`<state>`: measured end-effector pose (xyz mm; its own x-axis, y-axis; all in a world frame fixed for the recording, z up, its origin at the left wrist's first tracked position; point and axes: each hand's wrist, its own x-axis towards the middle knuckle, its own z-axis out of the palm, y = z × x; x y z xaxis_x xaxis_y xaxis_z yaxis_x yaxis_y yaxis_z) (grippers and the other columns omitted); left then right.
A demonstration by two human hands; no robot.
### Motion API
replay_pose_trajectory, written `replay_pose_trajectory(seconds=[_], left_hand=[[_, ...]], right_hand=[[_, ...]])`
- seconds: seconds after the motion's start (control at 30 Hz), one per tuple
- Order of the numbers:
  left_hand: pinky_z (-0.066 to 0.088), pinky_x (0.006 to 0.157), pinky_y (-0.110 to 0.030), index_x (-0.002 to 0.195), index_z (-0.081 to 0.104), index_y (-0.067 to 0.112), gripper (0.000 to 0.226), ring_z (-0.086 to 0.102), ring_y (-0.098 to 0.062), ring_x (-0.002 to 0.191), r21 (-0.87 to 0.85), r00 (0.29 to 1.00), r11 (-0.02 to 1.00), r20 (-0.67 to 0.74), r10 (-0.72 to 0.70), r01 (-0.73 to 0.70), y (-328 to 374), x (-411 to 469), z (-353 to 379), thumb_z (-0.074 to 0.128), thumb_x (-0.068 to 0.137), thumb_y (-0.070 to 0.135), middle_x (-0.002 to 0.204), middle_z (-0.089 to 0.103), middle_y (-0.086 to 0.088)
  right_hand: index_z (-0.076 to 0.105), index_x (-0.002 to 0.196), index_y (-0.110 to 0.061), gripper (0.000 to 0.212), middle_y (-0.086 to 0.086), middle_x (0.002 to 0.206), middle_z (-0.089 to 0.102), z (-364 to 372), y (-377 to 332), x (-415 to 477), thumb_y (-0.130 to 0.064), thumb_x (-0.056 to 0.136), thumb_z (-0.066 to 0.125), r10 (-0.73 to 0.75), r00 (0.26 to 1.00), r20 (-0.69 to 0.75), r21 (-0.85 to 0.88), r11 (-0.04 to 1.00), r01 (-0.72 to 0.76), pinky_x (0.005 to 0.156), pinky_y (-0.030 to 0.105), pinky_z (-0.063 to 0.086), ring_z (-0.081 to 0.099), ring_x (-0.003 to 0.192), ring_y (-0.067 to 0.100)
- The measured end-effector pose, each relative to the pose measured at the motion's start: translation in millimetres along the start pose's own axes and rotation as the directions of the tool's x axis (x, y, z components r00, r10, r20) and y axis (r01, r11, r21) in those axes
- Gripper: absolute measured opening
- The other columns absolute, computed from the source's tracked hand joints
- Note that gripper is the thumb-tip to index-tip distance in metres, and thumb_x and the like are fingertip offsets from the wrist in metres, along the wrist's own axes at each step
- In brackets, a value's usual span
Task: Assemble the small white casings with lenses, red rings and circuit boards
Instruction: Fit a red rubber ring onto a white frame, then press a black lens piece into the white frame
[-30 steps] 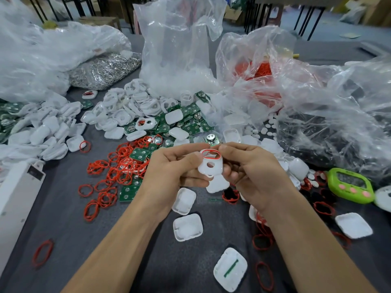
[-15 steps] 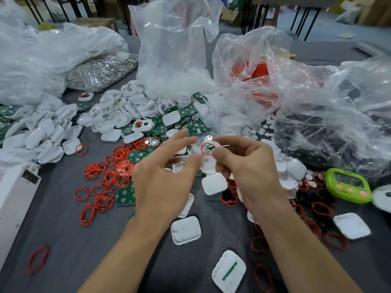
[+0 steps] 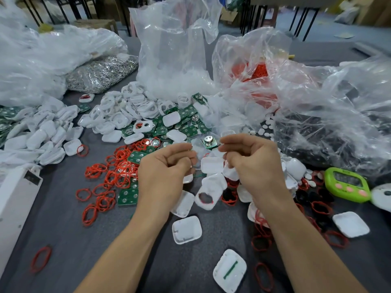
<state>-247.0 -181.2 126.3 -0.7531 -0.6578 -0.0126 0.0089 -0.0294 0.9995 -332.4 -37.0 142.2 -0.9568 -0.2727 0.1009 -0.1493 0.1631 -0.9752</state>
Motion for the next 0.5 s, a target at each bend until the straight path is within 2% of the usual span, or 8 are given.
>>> replay_pose_trajectory(seconds=[0.07,0.17,0.23,0.3,0.37,0.43,0.47,0.5], left_hand=[[0.063,0.071,-0.029,0.092,0.077,0.022,0.036,0.077,-0.014,0.079,0.058,1.0,0.998,-0.018,0.018,-0.017,-2,1,0,0.062,0.09,-0.011,0.082,0.08,0.001],[0.063,0.082,-0.04,0.092,0.078,0.026,0.032,0.078,-0.013,0.081,0.15,0.998,0.987,-0.031,0.058,-0.053,-3,0,-1,0.066,0.089,-0.003,0.081,0.08,0.007],[0.062,0.084,-0.041,0.091,0.079,0.027,0.031,0.077,-0.011,0.081,0.167,0.996,0.984,-0.041,0.074,-0.067,-1,0,-2,0.066,0.088,-0.002,0.08,0.079,0.008],[0.063,0.081,-0.041,0.088,0.079,0.026,0.032,0.077,-0.011,0.077,0.163,0.994,0.984,-0.06,0.088,-0.077,0,1,-3,0.065,0.087,-0.003,0.078,0.079,0.007],[0.064,0.077,-0.039,0.087,0.079,0.025,0.033,0.076,-0.012,0.075,0.151,0.993,0.985,-0.07,0.094,-0.083,0,3,-4,0.064,0.087,-0.004,0.077,0.079,0.006],[0.064,0.076,-0.037,0.087,0.079,0.026,0.034,0.076,-0.012,0.075,0.152,0.992,0.984,-0.069,0.104,-0.093,0,4,-6,0.064,0.087,-0.004,0.077,0.079,0.006],[0.064,0.076,-0.037,0.087,0.079,0.026,0.034,0.076,-0.012,0.075,0.151,0.992,0.984,-0.068,0.108,-0.097,-1,4,-6,0.065,0.087,-0.004,0.077,0.079,0.006],[0.064,0.077,-0.038,0.087,0.079,0.026,0.032,0.076,-0.013,0.075,0.148,0.991,0.984,-0.065,0.114,-0.103,-1,3,-6,0.066,0.087,-0.003,0.077,0.079,0.006]], right_hand=[[0.081,0.086,-0.033,0.037,-0.024,0.076,0.074,0,2,-2,0.001,0.08,0.067,-0.068,0.997,0.031,-0.301,0.951,0.075,0.062,0.009,0.047,0.063,0.067,-0.002],[0.079,0.079,-0.044,0.019,-0.026,0.071,0.071,-4,-3,-3,-0.026,0.074,0.076,-0.074,0.983,0.168,-0.36,0.924,0.131,0.054,0.016,0.046,0.06,0.059,0.004],[0.077,0.083,-0.05,0.021,-0.025,0.092,0.073,-8,-10,-4,-0.041,0.065,0.08,-0.041,0.916,0.398,-0.393,0.895,0.211,0.074,0.025,0.053,0.068,0.082,0.007],[0.075,0.095,-0.054,0.038,-0.031,0.115,0.064,-8,-12,-8,-0.047,0.059,0.085,-0.011,0.793,0.609,-0.497,0.774,0.393,0.099,0.017,0.037,0.055,0.109,-0.006],[0.073,0.104,-0.052,0.045,-0.03,0.134,0.053,-3,-12,-11,-0.046,0.063,0.088,0.03,0.717,0.697,-0.572,0.627,0.529,0.11,0.022,0.019,0.04,0.126,-0.002],[0.076,0.092,-0.046,0.035,-0.025,0.132,0.057,2,-10,-11,-0.039,0.062,0.091,-0.002,0.747,0.664,-0.578,0.633,0.515,0.111,0.026,0.023,0.043,0.124,-0.001],[0.076,0.079,-0.042,0.026,-0.024,0.117,0.065,3,-11,-11,-0.034,0.06,0.092,-0.036,0.793,0.609,-0.57,0.675,0.468,0.104,0.022,0.032,0.05,0.11,-0.006],[0.074,0.068,-0.038,0.022,-0.023,0.094,0.069,3,-11,-11,-0.03,0.061,0.093,-0.057,0.854,0.517,-0.55,0.743,0.382,0.088,0.014,0.04,0.056,0.09,-0.009]])
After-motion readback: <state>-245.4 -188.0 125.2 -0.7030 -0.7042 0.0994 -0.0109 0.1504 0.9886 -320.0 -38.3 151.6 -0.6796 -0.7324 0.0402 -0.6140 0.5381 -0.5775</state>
